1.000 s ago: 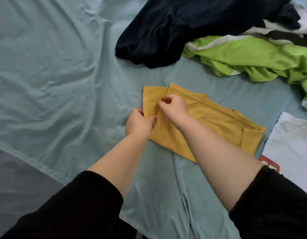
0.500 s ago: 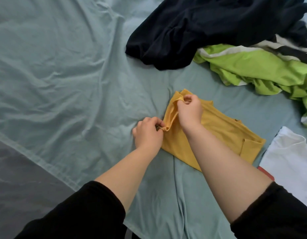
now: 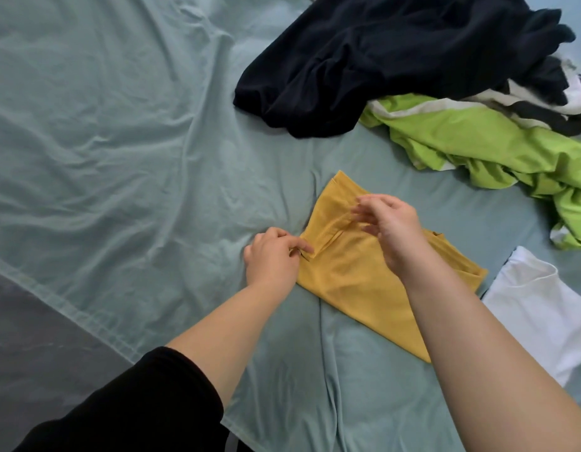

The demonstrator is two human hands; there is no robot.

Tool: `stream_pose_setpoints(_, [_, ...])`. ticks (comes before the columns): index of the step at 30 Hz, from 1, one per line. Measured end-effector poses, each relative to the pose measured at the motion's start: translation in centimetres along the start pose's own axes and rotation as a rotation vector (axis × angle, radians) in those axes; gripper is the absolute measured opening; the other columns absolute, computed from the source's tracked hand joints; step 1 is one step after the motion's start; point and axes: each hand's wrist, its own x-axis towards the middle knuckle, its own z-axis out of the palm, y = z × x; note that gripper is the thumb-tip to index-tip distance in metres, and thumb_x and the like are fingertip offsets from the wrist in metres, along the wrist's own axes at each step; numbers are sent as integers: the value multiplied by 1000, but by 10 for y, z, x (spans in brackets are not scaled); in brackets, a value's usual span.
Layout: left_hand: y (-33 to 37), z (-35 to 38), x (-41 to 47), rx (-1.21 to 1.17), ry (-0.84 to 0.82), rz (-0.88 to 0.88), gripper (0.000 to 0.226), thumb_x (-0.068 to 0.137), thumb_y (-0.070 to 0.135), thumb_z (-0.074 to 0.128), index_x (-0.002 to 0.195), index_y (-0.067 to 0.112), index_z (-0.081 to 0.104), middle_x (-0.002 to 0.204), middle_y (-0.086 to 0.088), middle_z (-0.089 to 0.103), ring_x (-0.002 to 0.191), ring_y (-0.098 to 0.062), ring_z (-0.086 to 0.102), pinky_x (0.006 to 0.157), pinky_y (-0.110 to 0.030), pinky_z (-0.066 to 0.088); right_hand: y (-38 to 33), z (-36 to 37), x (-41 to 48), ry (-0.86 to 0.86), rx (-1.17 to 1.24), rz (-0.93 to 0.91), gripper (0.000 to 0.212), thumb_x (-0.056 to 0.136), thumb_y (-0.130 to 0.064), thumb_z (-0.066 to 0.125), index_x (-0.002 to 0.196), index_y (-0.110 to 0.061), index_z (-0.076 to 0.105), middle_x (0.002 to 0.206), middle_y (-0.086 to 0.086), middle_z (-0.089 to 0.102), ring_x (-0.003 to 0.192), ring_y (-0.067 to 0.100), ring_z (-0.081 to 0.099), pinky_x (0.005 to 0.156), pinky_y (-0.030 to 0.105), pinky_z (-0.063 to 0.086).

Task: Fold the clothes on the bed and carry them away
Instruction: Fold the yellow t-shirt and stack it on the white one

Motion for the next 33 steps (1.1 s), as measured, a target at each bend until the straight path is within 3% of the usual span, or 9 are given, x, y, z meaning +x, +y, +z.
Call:
stream_pose_setpoints(3, [-2, 2, 0, 0, 7, -2, 22, 91, 26, 59, 87, 43, 73, 100, 14, 54, 108, -15, 48, 84, -26, 17, 3, 22, -3, -406, -185, 233, 42, 99, -43, 46, 101, -6, 65, 84, 12, 74, 72, 21, 70, 64, 26, 56])
stream_pose_setpoints(9, [0, 0, 1, -30, -18, -24, 20, 86, 31, 54, 83, 45, 68, 96, 16, 52, 108, -13, 48, 94, -31, 23, 0, 23, 36, 174, -14, 106, 16, 95, -17, 49, 86, -8, 59, 70, 6, 64, 50, 12, 58, 47, 20, 46])
stream_pose_setpoints(13, [7, -5, 3, -202, 33, -137, 19, 84, 47, 49, 94, 33, 55, 87, 19, 61, 103, -17, 55, 89, -36, 31, 11, 34, 26, 105, -437, -22, 23, 88, -28, 59, 71, -14, 58, 65, 6, 65, 59, 21, 63, 63, 38, 52])
stream_pose_setpoints(17, [16, 0, 7, 109, 1, -119, 33, 83, 56, 60, 107, 33, 59, 109, 8, 64, 113, -22, 51, 93, -39, 33, 13, 59, 22, 107, -734, -41, 51, 82, -54, 62, 56, -13, 45, 56, 1, 51, 56, 23, 49, 47, 34, 30])
stream_pose_setpoints(20, [21, 4, 6, 211, -8, -115, 27, 84, 48, 60, 105, 32, 62, 115, 1, 60, 114, -26, 48, 92, -38, 31, 13, 65, 28, 117, -790, -39, 42, 82, -40, 64, 57, -14, 42, 64, 3, 52, 67, 25, 51, 55, 30, 33])
stream_pose_setpoints(22, [23, 4, 1, 164, 7, -110, 14, 84, 40, 58, 95, 31, 59, 107, 3, 61, 108, -25, 50, 86, -36, 29, 16, 58, 28, 126, -704, -27, 33, 81, -26, 62, 57, -11, 45, 63, 4, 50, 69, 26, 50, 60, 32, 34])
stream_pose_setpoints(27, [34, 12, -29, -129, -53, -110, 10, 81, 25, 56, 83, 27, 47, 88, 8, 58, 81, -21, 57, 67, -33, 39, 34, 19, 10, 58, -50, 73, 10, 81, -10, 57, 71, -11, 61, 64, 3, 62, 61, 20, 61, 64, 33, 53])
stream_pose_setpoints(29, [41, 22, -42, -166, -78, -78, 12, 82, 23, 56, 83, 29, 46, 90, 9, 54, 78, -19, 55, 63, -33, 41, 44, -3, 1, 69, 48, 86, 14, 82, -6, 55, 70, -13, 59, 59, -1, 61, 57, 16, 62, 61, 30, 53])
stream_pose_setpoints(33, [64, 52, -66, -124, -118, 29, 17, 85, 20, 57, 89, 32, 46, 97, 9, 51, 82, -18, 53, 64, -32, 39, 65, -57, -15, 118, 59, 92, 11, 83, -7, 57, 91, -15, 61, 84, 4, 66, 76, 21, 66, 72, 36, 58])
